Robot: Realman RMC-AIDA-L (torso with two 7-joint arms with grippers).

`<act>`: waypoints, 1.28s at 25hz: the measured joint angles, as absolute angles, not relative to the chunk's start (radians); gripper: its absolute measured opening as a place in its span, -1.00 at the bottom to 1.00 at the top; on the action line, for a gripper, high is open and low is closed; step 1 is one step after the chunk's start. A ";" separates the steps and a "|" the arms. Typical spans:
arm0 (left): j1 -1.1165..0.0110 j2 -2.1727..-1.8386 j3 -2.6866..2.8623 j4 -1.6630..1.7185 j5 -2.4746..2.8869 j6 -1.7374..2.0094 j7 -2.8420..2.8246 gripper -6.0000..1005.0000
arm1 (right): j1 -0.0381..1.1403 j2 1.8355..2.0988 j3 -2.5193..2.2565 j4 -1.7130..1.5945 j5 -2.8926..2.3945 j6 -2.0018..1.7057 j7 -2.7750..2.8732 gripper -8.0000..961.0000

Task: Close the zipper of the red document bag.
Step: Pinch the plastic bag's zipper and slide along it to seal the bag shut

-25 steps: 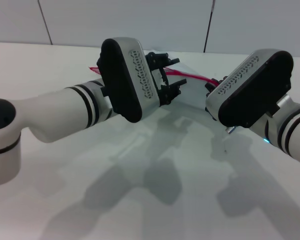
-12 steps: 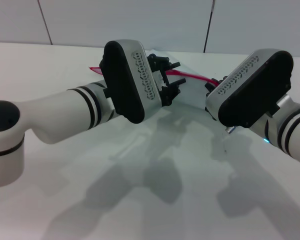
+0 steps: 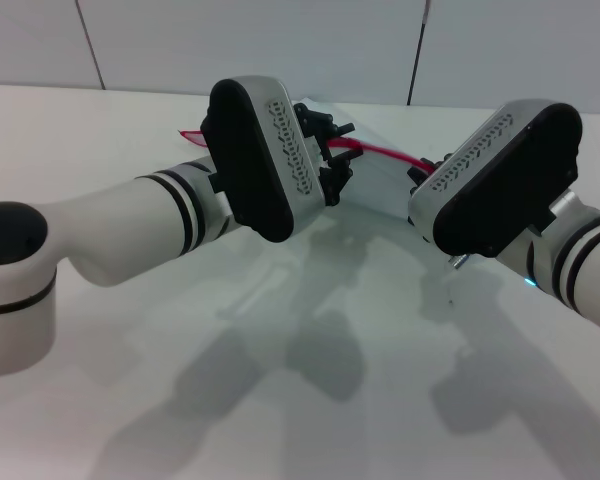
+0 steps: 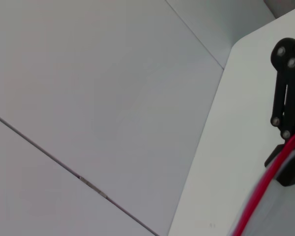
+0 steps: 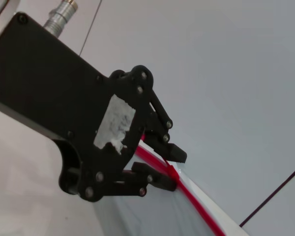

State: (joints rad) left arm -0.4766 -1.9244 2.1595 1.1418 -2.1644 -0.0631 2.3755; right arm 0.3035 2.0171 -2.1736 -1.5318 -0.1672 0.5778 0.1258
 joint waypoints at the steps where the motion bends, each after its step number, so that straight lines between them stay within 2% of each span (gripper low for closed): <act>1: -0.477 -1.925 2.160 1.141 -2.164 -0.063 2.376 -0.53 | 0.304 2.017 -2.174 -1.532 -0.167 0.578 0.126 -0.88; 24: -0.480 -1.932 2.164 1.140 -2.164 -0.036 2.422 -0.53 | 0.305 2.017 -2.177 -1.539 -0.170 0.580 0.125 -0.89; 29: -0.479 -1.945 2.165 1.139 -2.164 -0.018 2.452 -0.34 | 0.305 2.017 -2.177 -1.542 -0.170 0.580 0.121 -0.89; 32: -0.485 -1.951 2.164 1.124 -2.164 -0.015 2.459 -0.34 | 0.305 2.018 -2.178 -1.548 -0.168 0.580 0.111 -0.89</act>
